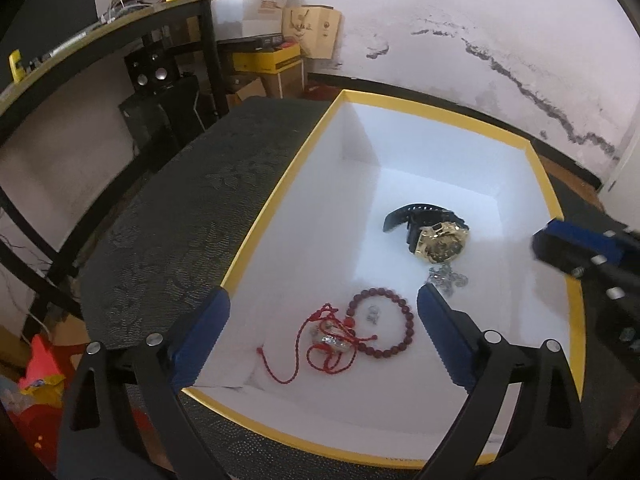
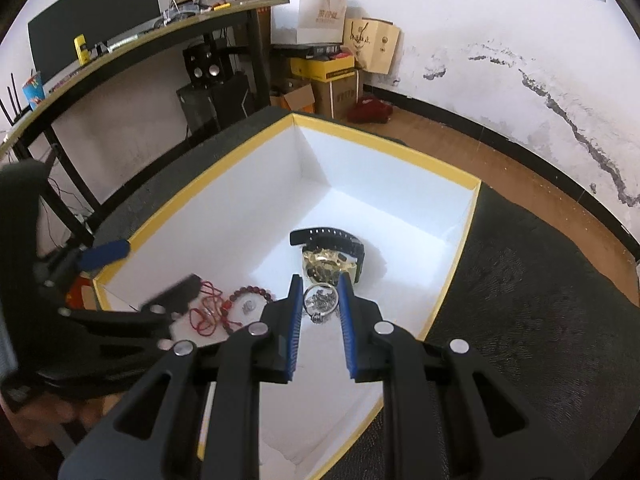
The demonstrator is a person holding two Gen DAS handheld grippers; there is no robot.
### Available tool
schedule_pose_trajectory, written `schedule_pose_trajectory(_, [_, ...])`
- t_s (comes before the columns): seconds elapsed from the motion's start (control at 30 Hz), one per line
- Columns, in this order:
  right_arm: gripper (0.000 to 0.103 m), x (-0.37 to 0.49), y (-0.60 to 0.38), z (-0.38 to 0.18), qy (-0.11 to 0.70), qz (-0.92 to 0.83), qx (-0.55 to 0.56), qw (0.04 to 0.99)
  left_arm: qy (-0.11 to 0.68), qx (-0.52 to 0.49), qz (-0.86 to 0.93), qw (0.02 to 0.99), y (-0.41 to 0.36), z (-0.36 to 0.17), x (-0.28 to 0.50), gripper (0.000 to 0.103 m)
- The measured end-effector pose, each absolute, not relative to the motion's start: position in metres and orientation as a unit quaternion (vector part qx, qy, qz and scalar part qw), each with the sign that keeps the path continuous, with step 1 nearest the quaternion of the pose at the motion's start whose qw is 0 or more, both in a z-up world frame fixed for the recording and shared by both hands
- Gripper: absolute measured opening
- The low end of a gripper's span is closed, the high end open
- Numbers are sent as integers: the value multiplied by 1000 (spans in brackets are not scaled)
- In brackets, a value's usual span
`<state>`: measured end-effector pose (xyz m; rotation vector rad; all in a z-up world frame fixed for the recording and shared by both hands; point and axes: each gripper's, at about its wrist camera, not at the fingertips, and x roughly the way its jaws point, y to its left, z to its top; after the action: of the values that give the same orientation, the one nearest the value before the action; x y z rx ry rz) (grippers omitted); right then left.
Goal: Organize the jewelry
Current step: 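Lower the silver ring into the white box and open the right tool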
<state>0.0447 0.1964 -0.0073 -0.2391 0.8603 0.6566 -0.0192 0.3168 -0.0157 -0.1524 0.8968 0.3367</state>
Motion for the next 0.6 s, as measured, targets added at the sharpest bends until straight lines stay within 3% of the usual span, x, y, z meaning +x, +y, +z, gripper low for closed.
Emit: schedule_pose_trajectory(0.6, [18,57,209,-37,421,301,-140,844,396,-111,161,897,330,1,-29,92])
